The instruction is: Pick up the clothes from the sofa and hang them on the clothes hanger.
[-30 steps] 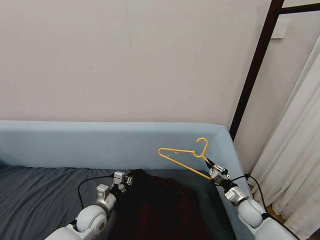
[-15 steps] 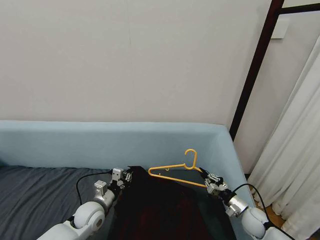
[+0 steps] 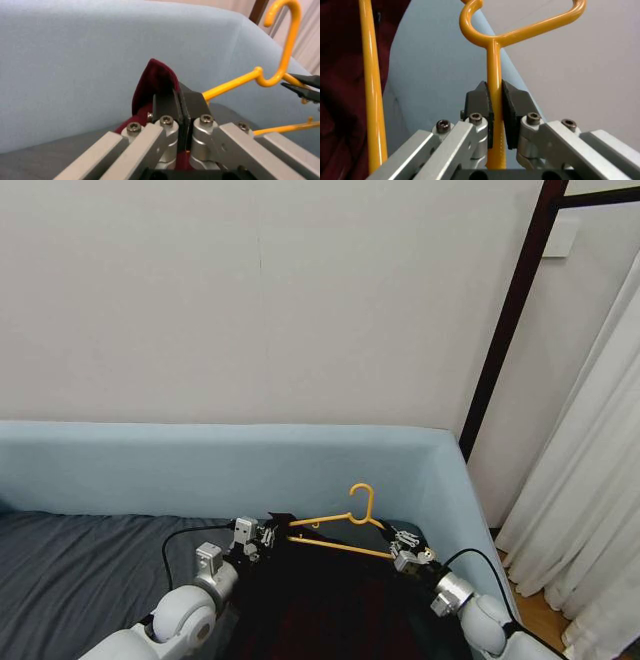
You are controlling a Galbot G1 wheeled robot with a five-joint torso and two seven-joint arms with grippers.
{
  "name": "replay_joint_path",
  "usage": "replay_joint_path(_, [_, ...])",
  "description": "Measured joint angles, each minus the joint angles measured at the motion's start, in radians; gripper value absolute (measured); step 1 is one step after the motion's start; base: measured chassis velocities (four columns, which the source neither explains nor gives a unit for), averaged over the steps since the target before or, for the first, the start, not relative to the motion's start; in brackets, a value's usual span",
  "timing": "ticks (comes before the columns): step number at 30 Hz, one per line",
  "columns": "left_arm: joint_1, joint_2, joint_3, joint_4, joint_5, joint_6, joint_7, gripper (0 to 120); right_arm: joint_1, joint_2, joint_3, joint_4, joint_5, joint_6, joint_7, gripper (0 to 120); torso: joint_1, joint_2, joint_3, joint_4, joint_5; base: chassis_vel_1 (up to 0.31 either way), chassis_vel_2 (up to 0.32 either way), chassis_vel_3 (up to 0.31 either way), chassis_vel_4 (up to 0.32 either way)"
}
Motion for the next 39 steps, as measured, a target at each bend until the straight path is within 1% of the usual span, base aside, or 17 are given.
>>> replay_joint_path(4, [-0.025, 0.016, 0.032, -0.004, 0.0, 0.004, 0.0, 0, 0.013, 0.008, -0.043, 0.019, 0.015, -0.008, -0.001, 5, 0.0, 0.0, 0.0, -0.0001, 0.0, 0.0, 0.0, 0.0, 0.0])
replay_joint_path(9, [-0.036, 0.027, 0.063, -0.021, -0.001, 0.009, -0.001, 0, 0.027, 0.016, -0.07, 0.029, 0.027, -0.021, -0.002, 5, 0.0, 0.0, 0.0, 0.0001, 0.0001, 0.0, 0.0, 0.0, 0.0])
replay_joint_path(14, [-0.046, 0.031, 0.097, -0.069, -0.001, 0.018, -0.003, 0, 0.053, 0.039, -0.089, 0.007, 0.031, -0.032, -0.003, 5, 0.0, 0.0, 0.0, 0.0, 0.0, 0.0, 0.0, 0.0, 0.0])
replay_joint_path(20, [-0.066, 0.032, 0.118, -0.09, -0.001, 0.025, -0.007, 0, 0.066, 0.053, -0.11, -0.004, 0.025, -0.04, -0.005, 5, 0.0, 0.0, 0.0, 0.0, 0.0001, 0.0, 0.0, 0.0, 0.0])
replay_joint_path(22, [-0.09, 0.033, 0.143, -0.109, -0.001, 0.029, -0.008, 0, 0.07, 0.059, -0.123, -0.01, 0.015, -0.046, -0.012, 5, 0.0, 0.0, 0.0, 0.0, 0.0001, 0.0, 0.0, 0.0, 0.0])
replay_joint_path(32, [-0.167, 0.029, 0.213, -0.106, -0.001, 0.037, -0.021, 0, 0.058, 0.055, -0.137, 0.033, 0.017, -0.053, -0.021, 5, 0.0, 0.0, 0.0, -0.0002, 0.0001, 0.0, 0.0, 0.0, 0.0])
replay_joint_path(39, [-0.143, 0.044, 0.224, -0.145, -0.002, 0.041, -0.015, 0, 0.062, 0.051, -0.128, 0.04, 0.023, -0.061, -0.007, 5, 0.0, 0.0, 0.0, 0.0001, 0.0, 0.0, 0.0, 0.0, 0.0])
